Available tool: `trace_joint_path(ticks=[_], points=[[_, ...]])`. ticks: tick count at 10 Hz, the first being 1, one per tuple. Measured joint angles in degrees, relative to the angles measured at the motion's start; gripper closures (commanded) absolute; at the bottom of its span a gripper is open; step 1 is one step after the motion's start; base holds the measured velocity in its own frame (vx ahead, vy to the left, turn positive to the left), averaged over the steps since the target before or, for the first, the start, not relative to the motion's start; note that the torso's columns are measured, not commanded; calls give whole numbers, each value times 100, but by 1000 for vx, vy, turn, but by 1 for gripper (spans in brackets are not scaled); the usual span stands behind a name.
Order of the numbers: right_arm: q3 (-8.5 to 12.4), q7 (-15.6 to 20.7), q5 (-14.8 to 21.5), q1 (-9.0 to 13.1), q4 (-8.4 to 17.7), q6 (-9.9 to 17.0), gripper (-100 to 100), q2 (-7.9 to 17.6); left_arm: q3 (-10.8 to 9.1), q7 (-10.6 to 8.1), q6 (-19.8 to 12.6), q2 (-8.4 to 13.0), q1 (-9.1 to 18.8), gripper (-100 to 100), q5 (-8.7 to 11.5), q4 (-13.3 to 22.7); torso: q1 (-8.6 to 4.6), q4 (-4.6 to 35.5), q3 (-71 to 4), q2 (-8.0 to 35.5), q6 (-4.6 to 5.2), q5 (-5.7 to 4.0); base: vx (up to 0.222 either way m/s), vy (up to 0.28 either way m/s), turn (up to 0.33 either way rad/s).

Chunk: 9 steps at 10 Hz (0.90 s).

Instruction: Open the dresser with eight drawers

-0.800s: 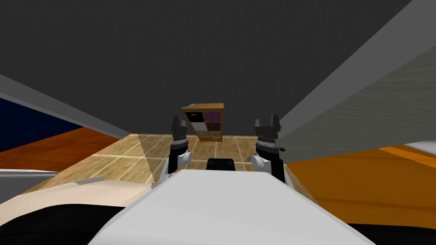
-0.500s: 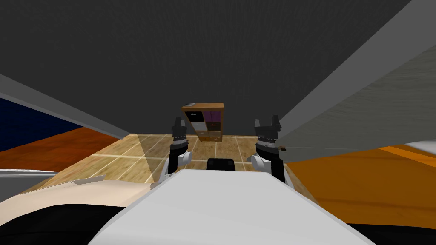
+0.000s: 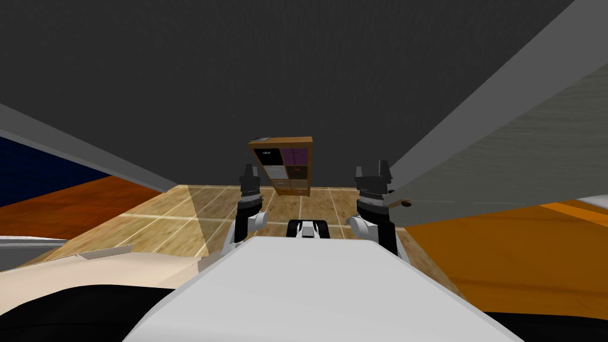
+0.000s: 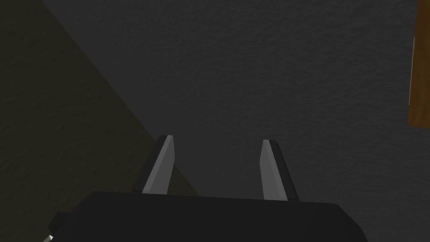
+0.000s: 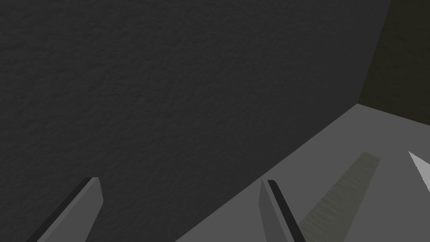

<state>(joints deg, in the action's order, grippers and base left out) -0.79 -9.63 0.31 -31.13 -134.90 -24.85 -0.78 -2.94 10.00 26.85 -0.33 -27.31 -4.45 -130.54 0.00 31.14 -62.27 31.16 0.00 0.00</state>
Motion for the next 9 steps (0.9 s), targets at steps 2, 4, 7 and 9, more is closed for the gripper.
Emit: trace_joint_path(ticks=[2,4,7,9], points=[[0,0,0,0,0,0,0,0,0,0,0,0,0,-100,0,0,0,846,-1692,846,0,0,11,-2,-2],[0,0,0,-1,3,1,0,0,14,5,6,264,11,-100,-7,84,-2,1089,-2203,1085,0,0,40,-20,-7],[0,0,0,-2,3,1,0,0,0,-9,18,668,79,-100,0,343,-3,1111,-2235,1104,0,-1,64,-34,-9],[0,0,0,-1,3,1,0,0,5,-3,76,833,146,-100,-5,626,-2,1115,-2229,1114,0,-1,71,-38,-10]])
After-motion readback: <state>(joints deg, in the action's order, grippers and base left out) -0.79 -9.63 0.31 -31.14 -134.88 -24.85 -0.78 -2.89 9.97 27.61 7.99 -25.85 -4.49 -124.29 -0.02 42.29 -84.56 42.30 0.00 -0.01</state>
